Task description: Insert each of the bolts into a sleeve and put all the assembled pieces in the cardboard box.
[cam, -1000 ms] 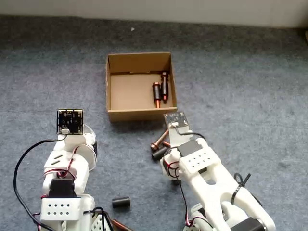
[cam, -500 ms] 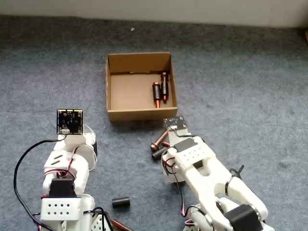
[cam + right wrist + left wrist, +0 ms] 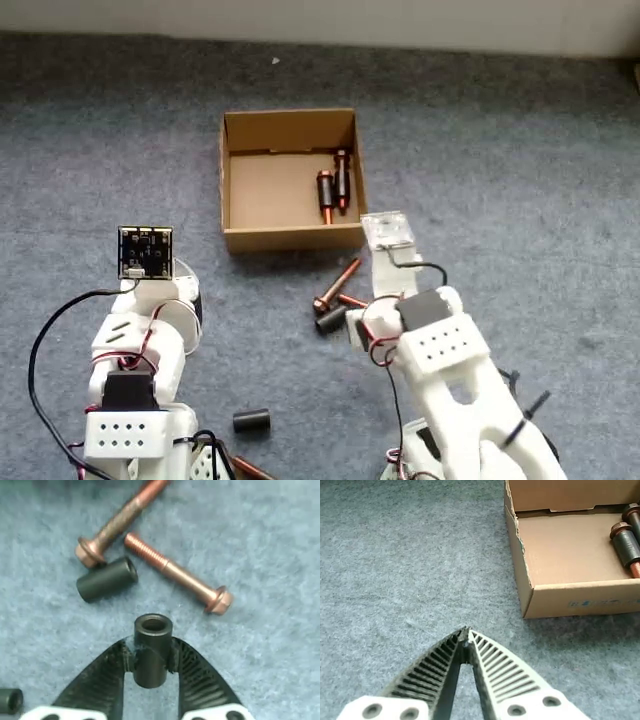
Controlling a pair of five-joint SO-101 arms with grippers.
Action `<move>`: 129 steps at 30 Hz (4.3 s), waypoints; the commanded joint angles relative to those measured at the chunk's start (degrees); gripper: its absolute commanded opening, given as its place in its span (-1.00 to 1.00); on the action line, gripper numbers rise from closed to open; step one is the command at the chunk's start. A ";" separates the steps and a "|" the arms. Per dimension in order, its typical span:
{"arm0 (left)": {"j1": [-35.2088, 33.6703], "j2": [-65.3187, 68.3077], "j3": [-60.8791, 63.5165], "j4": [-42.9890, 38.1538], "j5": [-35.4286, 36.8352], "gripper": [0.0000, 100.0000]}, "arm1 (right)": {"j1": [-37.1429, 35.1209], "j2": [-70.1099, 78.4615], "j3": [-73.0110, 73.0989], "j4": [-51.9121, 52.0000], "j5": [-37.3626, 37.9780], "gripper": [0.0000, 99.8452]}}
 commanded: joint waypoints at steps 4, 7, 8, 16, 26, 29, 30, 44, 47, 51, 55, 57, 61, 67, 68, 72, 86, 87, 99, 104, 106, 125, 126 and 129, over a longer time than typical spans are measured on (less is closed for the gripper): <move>-0.13 0.22 -5.49 -0.88 -4.48 -0.96 | 10.59 -16.57 -1.63 0.48 0.35 -0.99; 1.36 0.31 -12.26 5.36 -7.12 -0.96 | 15.96 -18.51 0.22 0.13 0.35 -0.99; 3.03 0.40 -15.16 8.88 -9.14 -0.96 | 17.45 -18.51 0.48 0.13 0.35 -0.99; 17.63 0.40 -32.66 31.30 -23.03 -0.96 | 26.33 -18.51 5.14 -6.29 -6.42 -0.99; 34.42 16.22 -33.54 43.34 -33.85 -0.96 | 33.54 -18.51 5.76 -10.59 -9.85 -0.99; 38.11 26.95 -34.42 43.69 -37.36 -0.96 | 34.51 -18.51 5.85 -10.59 -9.85 -0.99; 39.52 30.02 -34.68 44.04 -39.03 -0.96 | 34.86 -18.51 6.11 -10.68 -9.85 -0.99; 49.01 54.02 -34.51 42.11 -42.46 -0.61 | 35.38 -18.51 7.16 -10.77 -9.85 -0.99; 48.84 59.03 -36.09 40.79 -42.20 -0.61 | 35.38 -18.51 7.08 -10.77 -9.85 -0.99; 46.37 64.04 -42.33 34.90 -36.04 -0.61 | 37.41 -18.51 6.90 -10.77 -9.85 -0.99; 45.14 69.58 -50.42 30.59 -35.52 -0.61 | 39.96 -18.51 6.81 -10.77 -9.85 -0.99; 45.14 73.19 -54.81 29.36 -35.43 -0.61 | 40.48 -18.51 6.81 -10.77 -9.85 -0.99; 45.14 82.51 -65.01 27.08 -33.32 -0.61 | 42.68 -18.51 6.73 -10.77 -9.85 -0.99; 45.41 97.80 -80.75 26.99 -33.32 -0.61 | 47.08 -18.86 6.73 -10.77 -9.85 -0.99; 45.41 100.00 -83.03 26.99 -33.41 -0.61 | 47.69 -18.86 6.73 -10.77 -9.85 -0.99; 45.67 106.86 -90.07 27.25 -33.41 -0.61 | 49.36 -18.86 6.73 -10.77 -9.85 -0.99; 49.71 113.10 -95.52 27.25 -33.41 -0.61 | 49.45 -18.86 6.73 -10.77 -9.85 -0.99; 49.89 113.19 -95.52 27.25 -33.41 -0.61 | 49.45 -18.86 6.73 -10.77 -9.85 -0.99; 51.03 116.88 -94.11 23.56 -33.23 -0.62 | 49.45 -18.86 6.73 -10.68 -9.85 -0.99; 51.21 118.99 -96.84 24.00 -33.14 -0.73 | 49.45 -18.86 6.73 -10.68 -9.85 -0.99; 51.30 119.08 -96.92 24.00 -33.14 -0.86 | 49.45 -18.86 6.73 -10.68 -9.85 -0.99; 44.62 94.46 -93.76 34.29 -27.34 -0.99 | 48.92 -18.95 6.73 -10.42 -9.85 -0.99; 44.09 91.65 -92.26 34.29 -26.99 -0.99 | 48.84 -18.95 6.73 -10.42 -9.85 -0.99; 42.15 82.51 -86.99 34.20 -24.53 -0.99 | 46.55 -18.95 6.73 -10.42 -9.58 -0.99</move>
